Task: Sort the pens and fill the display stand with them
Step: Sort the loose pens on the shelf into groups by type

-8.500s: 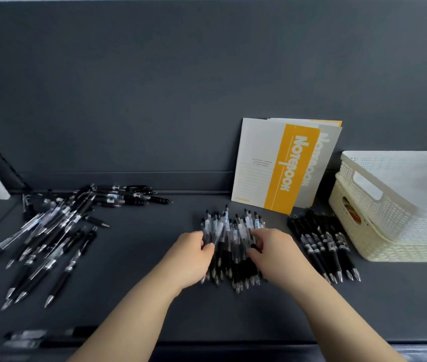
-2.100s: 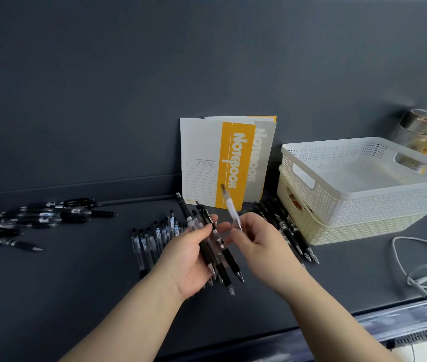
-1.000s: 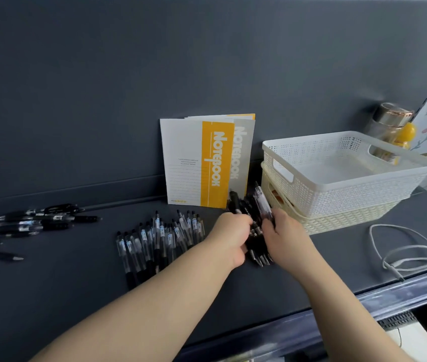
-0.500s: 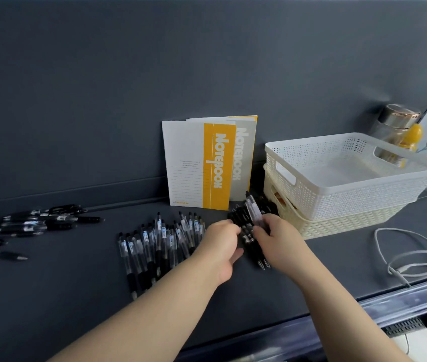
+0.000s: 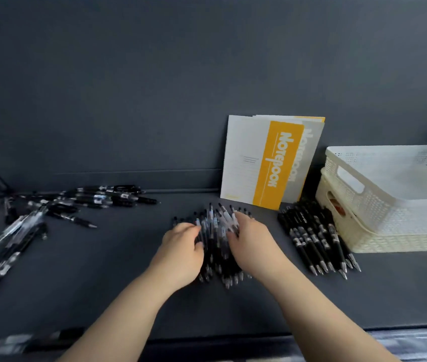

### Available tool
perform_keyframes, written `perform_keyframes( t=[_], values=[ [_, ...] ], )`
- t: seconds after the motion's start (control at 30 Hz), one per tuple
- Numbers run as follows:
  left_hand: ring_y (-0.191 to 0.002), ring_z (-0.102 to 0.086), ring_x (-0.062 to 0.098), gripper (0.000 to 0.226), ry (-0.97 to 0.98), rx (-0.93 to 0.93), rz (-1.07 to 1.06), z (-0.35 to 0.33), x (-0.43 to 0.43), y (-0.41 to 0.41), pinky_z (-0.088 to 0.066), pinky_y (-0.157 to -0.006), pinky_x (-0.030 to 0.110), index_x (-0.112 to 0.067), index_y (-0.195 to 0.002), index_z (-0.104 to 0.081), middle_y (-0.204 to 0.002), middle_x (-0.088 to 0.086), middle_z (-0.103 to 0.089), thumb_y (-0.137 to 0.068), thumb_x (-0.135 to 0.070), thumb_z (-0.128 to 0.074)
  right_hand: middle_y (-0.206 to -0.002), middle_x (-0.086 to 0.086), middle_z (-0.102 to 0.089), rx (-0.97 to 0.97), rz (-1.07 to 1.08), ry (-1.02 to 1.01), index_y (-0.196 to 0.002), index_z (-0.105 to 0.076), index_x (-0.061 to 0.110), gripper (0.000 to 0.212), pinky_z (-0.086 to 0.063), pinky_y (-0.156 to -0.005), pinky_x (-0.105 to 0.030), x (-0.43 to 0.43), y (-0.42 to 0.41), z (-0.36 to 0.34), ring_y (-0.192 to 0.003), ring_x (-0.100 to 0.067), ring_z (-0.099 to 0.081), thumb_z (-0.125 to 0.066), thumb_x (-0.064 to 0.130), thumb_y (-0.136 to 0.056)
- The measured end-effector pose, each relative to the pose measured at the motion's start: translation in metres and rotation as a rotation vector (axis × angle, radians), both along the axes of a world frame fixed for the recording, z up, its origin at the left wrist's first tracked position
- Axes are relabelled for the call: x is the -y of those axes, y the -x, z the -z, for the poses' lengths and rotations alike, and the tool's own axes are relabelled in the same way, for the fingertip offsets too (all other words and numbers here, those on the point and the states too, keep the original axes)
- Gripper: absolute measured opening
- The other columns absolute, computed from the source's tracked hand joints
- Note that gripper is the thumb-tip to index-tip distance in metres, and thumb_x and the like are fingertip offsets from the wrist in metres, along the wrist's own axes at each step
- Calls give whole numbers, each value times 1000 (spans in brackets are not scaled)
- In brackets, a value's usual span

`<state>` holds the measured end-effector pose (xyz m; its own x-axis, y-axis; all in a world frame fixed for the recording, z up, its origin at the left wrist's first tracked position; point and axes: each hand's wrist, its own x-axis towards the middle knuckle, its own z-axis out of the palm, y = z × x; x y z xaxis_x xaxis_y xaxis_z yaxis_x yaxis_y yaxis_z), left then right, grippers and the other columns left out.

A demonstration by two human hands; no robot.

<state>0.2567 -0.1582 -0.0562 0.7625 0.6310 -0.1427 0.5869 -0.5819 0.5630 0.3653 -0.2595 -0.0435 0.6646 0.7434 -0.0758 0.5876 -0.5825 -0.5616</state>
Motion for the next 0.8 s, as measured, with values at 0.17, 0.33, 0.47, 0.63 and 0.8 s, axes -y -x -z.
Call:
perform_keyframes(
  t=[0.17, 0.33, 0.47, 0.63, 0.8],
  values=[
    [-141, -23, 11, 48, 50, 28, 100, -2, -12, 17, -16, -110, 19, -16, -147, -30, -153, -6, -26, -100, -17, -38, -98, -6, -45, 174, 18, 154, -84, -40, 13, 11, -34, -60, -27, -12, 15, 8, -79, -21, -44, -45, 3, -88],
    [-140, -27, 10, 47, 63, 25, 160, -6, -35, 41, -18, -109, 19, -18, -147, -30, -153, -5, -28, -100, -18, -37, -94, -2, -38, 276, 68, 197, -82, -45, 13, 10, -34, -67, -27, -17, 24, 3, -105, -26, -44, -41, 5, -88],
    [-136, -33, 10, 48, 13, 42, 124, -12, -66, 62, -25, -106, 20, -19, -147, -31, -151, -7, -30, -99, -18, -39, -110, -7, -50, 295, -20, 59, -114, -59, 11, 27, -39, -89, -31, -40, 44, 0, -111, -27, -46, -43, 20, -94],
    [-139, -27, 16, 50, -160, -65, 4, -16, -140, 94, -30, -109, 31, -20, -148, -26, -154, -5, -25, -99, -18, -36, -115, -5, -52, 236, -169, 36, -126, -56, 17, 35, -38, -94, -27, -87, 79, 3, -115, -23, -48, -47, 27, -93],
    [-140, -24, 21, 56, -341, -201, -58, -16, -213, 103, -28, -111, 35, -16, -148, -23, -155, -2, -24, -96, -14, -41, -122, -4, -52, 178, -232, 32, -129, -54, 19, 37, -39, -96, -25, -127, 110, 7, -118, -22, -47, -47, 28, -93]
  ],
)
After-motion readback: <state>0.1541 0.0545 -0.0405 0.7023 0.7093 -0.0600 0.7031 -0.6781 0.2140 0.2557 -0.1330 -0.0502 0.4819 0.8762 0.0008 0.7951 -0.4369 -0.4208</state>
